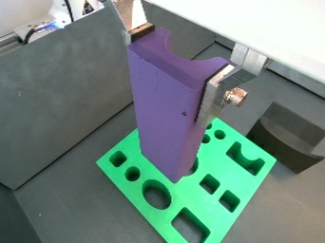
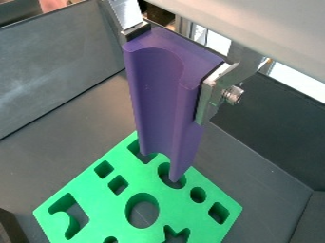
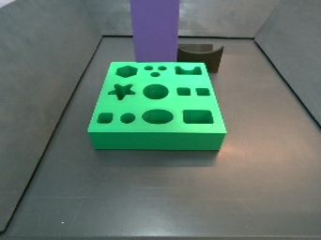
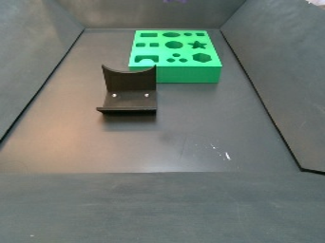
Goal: Insert the arch object.
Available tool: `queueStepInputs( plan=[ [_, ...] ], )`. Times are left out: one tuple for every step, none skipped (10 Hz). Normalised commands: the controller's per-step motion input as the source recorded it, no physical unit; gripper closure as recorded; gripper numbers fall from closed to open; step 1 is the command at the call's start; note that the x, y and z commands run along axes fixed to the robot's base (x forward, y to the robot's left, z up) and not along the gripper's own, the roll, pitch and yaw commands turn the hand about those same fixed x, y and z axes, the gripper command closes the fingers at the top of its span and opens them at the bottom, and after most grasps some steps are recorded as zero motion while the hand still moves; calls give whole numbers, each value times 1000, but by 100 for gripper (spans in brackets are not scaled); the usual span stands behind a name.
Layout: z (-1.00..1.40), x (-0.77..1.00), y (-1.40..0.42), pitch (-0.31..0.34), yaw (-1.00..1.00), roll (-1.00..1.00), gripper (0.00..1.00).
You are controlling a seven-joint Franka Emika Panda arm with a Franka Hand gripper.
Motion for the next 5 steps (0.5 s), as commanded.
queueStepInputs(
  plan=[
    [-103,109,11,13,31,19,100],
    [-334,409,397,39,0,261,100],
    [-437,600,560,0,-20,244,100],
    [-449,780,643,26,0,221,100],
    [-457,869,654,26,0,207,100]
  ],
)
